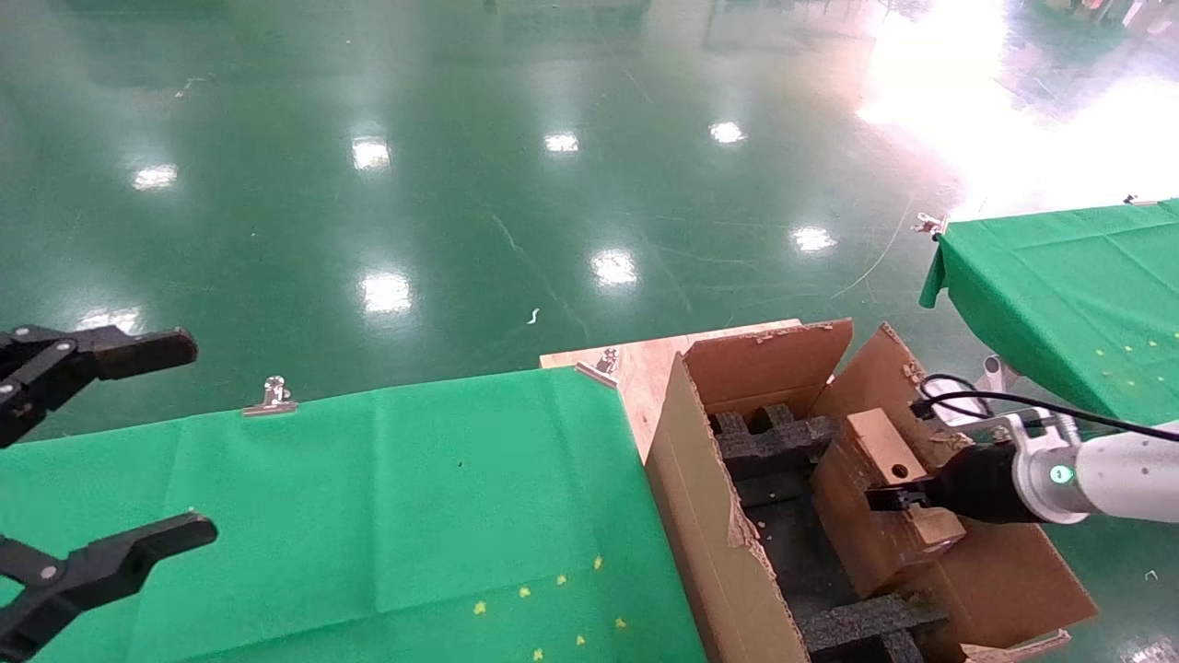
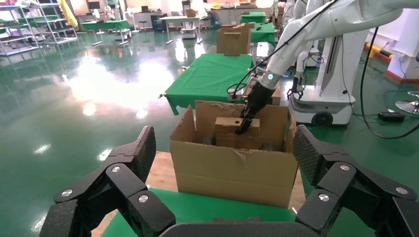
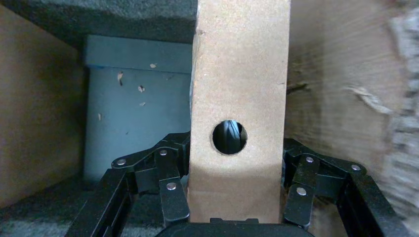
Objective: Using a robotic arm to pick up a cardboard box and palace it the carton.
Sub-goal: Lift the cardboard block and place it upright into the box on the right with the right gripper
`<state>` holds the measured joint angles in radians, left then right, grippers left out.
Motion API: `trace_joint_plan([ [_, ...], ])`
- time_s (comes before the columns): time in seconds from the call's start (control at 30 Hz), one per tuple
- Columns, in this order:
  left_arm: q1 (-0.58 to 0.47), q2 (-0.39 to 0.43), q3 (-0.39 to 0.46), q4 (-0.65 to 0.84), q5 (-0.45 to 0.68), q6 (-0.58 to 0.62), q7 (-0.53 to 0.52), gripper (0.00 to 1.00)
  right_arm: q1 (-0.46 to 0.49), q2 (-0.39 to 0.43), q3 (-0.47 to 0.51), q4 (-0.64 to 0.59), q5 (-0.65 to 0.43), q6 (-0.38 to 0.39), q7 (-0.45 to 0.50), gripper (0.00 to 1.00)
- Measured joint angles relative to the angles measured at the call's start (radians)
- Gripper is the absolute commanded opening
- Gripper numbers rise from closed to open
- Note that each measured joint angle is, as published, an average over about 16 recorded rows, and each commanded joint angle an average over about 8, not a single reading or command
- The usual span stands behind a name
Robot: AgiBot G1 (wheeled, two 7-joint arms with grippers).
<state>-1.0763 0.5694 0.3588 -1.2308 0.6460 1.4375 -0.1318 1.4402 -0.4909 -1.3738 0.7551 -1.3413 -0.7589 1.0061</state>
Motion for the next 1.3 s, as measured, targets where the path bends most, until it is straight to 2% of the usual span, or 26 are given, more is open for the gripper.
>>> trace_joint_plan([
  [0.53,0.0,0.0,0.0,0.0,0.0,0.0,0.0,1.0,-0.055,-0.135,0.017,-0.208,0.058,0.003,-0.134,0.0],
  [0.57,0.0,0.0,0.0,0.0,0.0,0.0,0.0,1.0,-0.058,-0.142,0.018,-0.218,0.061,0.003,-0.14,0.04],
  [0.8,0.0,0.0,0.0,0.0,0.0,0.0,0.0,1.0,-0.069,-0.169,0.024,-0.263,0.073,0.004,-0.17,0.91],
  [0.83,0.0,0.0,0.0,0.0,0.0,0.0,0.0,1.0,-0.07,-0.171,0.024,-0.266,0.074,0.004,-0.172,1.0],
  [1.3,0.0,0.0,0.0,0.0,0.0,0.0,0.0,1.0,-0.06,-0.166,0.024,-0.26,0.071,-0.004,-0.168,1.0],
])
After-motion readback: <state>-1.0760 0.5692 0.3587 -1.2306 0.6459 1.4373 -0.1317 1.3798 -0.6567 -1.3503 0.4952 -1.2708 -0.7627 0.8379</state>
